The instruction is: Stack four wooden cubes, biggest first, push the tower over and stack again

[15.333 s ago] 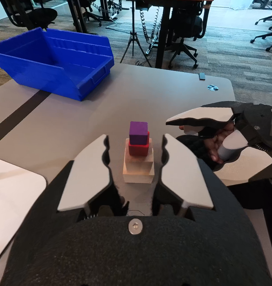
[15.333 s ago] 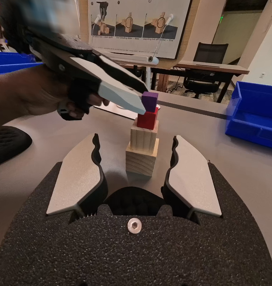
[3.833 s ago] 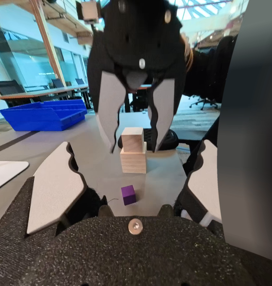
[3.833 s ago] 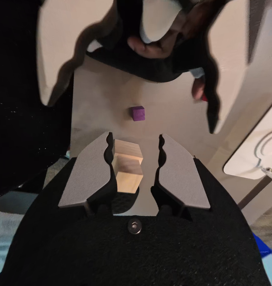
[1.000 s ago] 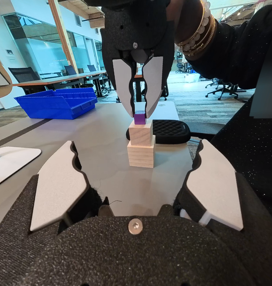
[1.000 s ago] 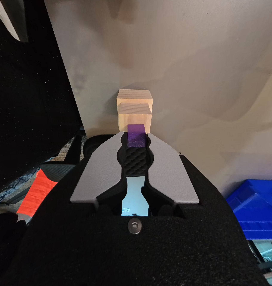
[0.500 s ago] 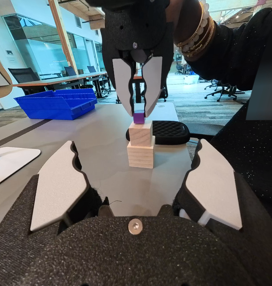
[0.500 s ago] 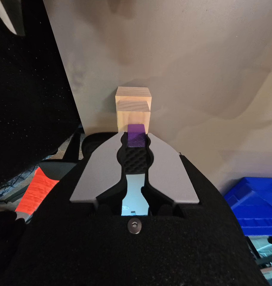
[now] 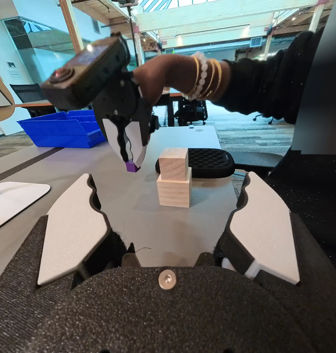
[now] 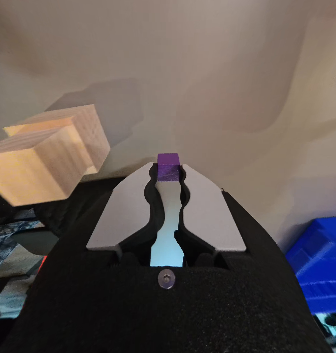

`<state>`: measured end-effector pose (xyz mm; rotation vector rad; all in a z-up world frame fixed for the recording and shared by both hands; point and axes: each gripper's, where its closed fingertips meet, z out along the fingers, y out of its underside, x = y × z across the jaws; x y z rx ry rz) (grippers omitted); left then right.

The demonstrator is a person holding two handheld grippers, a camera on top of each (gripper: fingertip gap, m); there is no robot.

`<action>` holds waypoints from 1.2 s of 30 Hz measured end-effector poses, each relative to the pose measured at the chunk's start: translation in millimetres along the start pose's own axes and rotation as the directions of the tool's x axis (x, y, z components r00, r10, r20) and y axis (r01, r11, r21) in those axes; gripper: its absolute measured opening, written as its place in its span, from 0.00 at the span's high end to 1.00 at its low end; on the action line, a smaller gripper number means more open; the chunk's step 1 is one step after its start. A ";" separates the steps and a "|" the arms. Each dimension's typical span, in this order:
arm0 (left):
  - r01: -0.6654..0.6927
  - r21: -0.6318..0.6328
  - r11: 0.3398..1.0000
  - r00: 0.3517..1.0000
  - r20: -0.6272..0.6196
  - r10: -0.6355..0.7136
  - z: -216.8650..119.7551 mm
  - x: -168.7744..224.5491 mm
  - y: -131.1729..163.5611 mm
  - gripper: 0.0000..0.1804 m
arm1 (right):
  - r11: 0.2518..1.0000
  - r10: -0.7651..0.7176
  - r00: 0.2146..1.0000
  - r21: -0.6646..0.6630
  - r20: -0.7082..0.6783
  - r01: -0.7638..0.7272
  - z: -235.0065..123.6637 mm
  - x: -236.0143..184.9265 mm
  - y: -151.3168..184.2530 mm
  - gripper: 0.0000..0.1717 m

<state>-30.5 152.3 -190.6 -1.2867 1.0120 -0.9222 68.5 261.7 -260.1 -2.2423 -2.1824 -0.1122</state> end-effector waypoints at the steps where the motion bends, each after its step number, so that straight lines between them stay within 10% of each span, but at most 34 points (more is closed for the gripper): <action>1: -0.001 0.000 1.000 1.000 0.000 0.001 -0.1 0.1 -0.1 0.23 | 1.000 0.006 1.000 -0.001 0.008 -0.006 6.1 1.9 0.1 0.88; 24: -0.004 -0.004 1.000 1.000 -0.001 0.004 0.1 0.8 0.5 0.22 | 0.998 0.048 0.999 0.029 0.018 -0.049 18.6 15.8 2.0 0.80; 36: 0.000 0.013 1.000 1.000 -0.006 0.000 -1.8 1.0 -1.4 0.22 | 0.851 -0.370 0.927 0.423 0.063 0.311 2.3 4.6 -128.2 0.70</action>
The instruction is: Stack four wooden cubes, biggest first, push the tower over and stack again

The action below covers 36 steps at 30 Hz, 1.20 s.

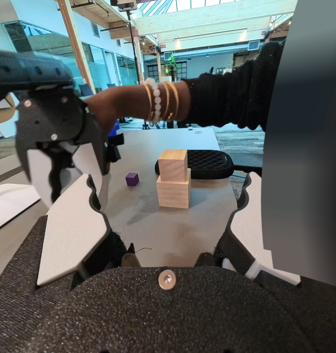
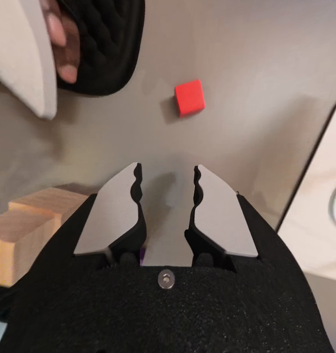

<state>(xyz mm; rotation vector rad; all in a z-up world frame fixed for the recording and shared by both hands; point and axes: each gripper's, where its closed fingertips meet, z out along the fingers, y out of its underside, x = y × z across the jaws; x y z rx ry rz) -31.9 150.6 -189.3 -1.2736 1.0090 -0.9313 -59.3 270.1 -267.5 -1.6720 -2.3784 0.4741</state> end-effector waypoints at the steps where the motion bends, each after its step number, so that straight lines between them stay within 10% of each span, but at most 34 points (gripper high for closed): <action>1: 0.001 0.003 1.000 1.000 0.000 -0.001 -0.2 -0.2 -0.4 0.22 | 0.999 -0.036 0.999 -0.006 0.007 0.036 6.9 3.4 -7.1 0.69; 8: 0.029 0.045 0.999 1.000 -0.003 -0.029 -4.6 -2.7 -5.3 0.22 | 0.975 -0.219 0.975 0.053 0.033 0.217 34.7 21.5 -57.5 0.71; 23: 0.023 0.037 0.999 1.000 -0.006 -0.023 -3.4 -2.2 -4.2 0.22 | 0.953 -0.281 0.956 -0.090 0.081 0.288 45.6 23.0 -48.9 0.84; 36: 0.012 0.011 1.000 1.000 0.004 -0.012 -0.1 -2.5 -1.3 0.22 | 0.993 0.056 0.979 -0.095 -0.198 -0.077 -80.1 -26.5 -11.6 0.84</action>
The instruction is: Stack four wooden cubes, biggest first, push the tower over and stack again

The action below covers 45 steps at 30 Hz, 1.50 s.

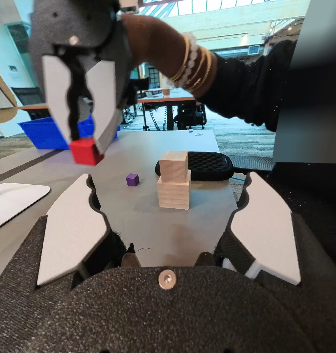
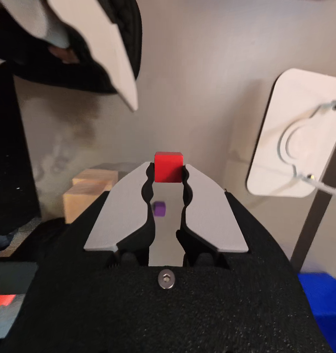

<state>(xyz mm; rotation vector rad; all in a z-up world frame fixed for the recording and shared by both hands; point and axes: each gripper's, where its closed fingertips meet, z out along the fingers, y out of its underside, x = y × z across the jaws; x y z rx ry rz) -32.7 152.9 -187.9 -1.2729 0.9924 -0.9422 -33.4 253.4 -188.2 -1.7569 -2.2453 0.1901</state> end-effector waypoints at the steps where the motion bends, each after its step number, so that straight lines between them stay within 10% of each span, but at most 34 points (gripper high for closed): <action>1: -0.001 -0.003 1.000 1.000 0.000 0.001 0.2 0.0 0.4 0.22 | 1.000 0.017 1.000 -0.004 -0.010 -0.017 -8.2 -9.1 6.0 0.84; 14: 0.004 -0.010 1.000 1.000 0.002 -0.004 1.1 -0.8 1.2 0.22 | 0.991 0.122 0.992 -0.050 0.016 -0.121 -21.5 -94.7 57.3 0.84; 45: 0.011 -0.005 1.000 1.000 -0.001 -0.011 0.2 -1.3 0.4 0.22 | 0.989 0.146 0.987 -0.010 0.060 -0.146 -11.3 -101.9 57.9 0.81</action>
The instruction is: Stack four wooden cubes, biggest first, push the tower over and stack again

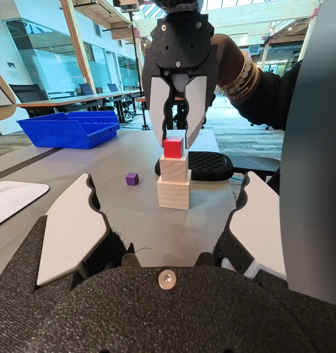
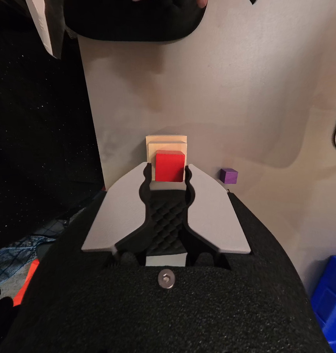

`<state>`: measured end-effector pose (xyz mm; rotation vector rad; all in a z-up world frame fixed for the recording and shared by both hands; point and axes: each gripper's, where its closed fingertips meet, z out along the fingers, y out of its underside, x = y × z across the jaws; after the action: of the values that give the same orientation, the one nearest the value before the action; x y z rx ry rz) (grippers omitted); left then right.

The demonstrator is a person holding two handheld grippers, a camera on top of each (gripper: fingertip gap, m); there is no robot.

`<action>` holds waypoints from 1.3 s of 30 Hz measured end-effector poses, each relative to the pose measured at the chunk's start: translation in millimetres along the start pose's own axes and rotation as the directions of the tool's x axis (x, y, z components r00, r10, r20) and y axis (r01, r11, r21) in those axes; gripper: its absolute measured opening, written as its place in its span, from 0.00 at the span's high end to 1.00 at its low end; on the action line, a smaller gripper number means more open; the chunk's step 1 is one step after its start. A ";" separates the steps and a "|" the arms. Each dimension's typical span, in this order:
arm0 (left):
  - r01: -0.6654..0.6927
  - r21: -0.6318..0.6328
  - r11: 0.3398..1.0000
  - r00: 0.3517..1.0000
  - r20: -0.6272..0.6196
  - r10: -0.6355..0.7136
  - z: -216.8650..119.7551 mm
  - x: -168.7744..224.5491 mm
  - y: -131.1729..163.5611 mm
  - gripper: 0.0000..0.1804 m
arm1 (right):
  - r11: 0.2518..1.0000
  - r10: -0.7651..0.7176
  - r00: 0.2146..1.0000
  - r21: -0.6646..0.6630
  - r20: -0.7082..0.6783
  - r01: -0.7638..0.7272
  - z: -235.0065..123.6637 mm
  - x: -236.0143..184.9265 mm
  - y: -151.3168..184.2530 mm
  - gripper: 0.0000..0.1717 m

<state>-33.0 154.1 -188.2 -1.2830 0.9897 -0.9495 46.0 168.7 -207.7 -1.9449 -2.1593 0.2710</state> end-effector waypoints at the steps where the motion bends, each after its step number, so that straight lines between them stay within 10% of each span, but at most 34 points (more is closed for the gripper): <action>1: 0.001 0.001 1.000 1.000 0.000 -0.001 0.0 -0.1 -0.1 0.22 | 1.000 -0.002 1.000 0.000 -0.004 0.002 0.0 0.5 0.0 0.79; 11: 0.000 0.002 1.000 1.000 -0.001 0.000 -0.3 0.1 -0.3 0.23 | 0.994 -0.066 0.996 0.088 -0.052 0.071 -20.4 38.4 7.5 0.75; 24: 0.012 0.010 1.000 1.000 -0.002 -0.012 -1.0 -0.7 -1.3 0.23 | 0.994 0.029 0.999 0.103 -0.014 -0.027 63.3 100.5 58.8 0.76; 39: 0.007 0.009 1.000 1.000 -0.002 -0.007 -0.9 0.1 -1.3 0.23 | 0.998 0.025 0.999 0.061 0.034 -0.027 76.0 97.5 61.6 0.88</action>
<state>-33.8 153.7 -186.9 -1.2789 0.9818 -0.9598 73.5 273.0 -293.9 -1.9494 -2.1207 0.3727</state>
